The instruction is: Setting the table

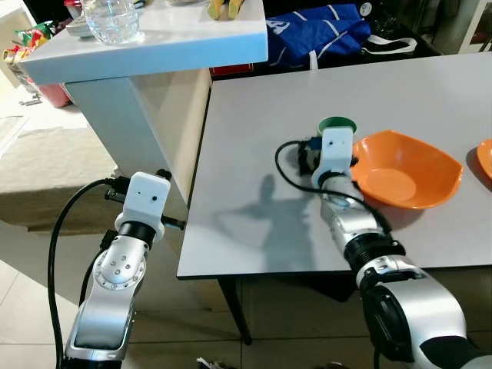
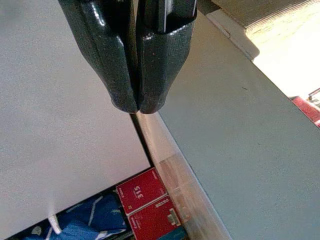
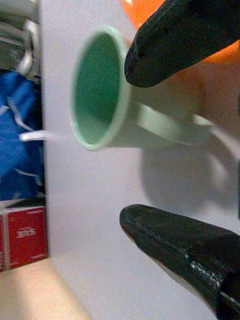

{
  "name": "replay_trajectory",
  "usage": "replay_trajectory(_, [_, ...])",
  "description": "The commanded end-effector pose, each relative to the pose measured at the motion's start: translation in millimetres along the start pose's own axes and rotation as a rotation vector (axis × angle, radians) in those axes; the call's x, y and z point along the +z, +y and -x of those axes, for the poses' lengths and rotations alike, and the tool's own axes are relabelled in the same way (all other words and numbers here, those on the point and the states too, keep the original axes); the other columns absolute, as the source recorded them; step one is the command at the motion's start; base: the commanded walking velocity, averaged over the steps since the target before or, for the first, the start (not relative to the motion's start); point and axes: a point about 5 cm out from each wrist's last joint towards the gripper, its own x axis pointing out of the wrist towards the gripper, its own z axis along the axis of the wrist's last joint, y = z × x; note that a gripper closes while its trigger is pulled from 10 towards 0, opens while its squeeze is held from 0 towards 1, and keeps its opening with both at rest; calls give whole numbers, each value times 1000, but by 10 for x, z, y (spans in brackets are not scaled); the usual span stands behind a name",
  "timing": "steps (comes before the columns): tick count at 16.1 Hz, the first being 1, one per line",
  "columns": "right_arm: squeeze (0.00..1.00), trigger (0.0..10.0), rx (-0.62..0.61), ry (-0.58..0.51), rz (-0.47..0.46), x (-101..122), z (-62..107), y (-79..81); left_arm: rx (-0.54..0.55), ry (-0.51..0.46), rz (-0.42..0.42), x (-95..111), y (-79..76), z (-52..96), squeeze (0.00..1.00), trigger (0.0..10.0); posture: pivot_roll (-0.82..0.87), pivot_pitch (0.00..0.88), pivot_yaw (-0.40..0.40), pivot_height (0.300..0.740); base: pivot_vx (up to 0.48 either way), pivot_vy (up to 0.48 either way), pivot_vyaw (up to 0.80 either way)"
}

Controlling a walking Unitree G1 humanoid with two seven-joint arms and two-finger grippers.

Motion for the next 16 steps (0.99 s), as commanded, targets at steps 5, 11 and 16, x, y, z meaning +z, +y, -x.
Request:
replay_trajectory(5, [0, 10000, -121, -401, 222, 485, 201, -162, -40, -40, 15, 75, -81, 44, 0, 10000, -50, 0, 129, 740, 0, 0, 0])
replay_trajectory(11, [0, 10000, 306, -413, -33, 390, 864, 237, -42, -27, 43, 54, -129, 2, 0, 10000, -88, 0, 132, 740, 0, 0, 0])
replay_trajectory(16, [0, 10000, 236, -204, 16, 6, 686, 14, -35, -29, 47, 59, -117, -23, 0, 10000, -87, 0, 134, 740, 0, 0, 0])
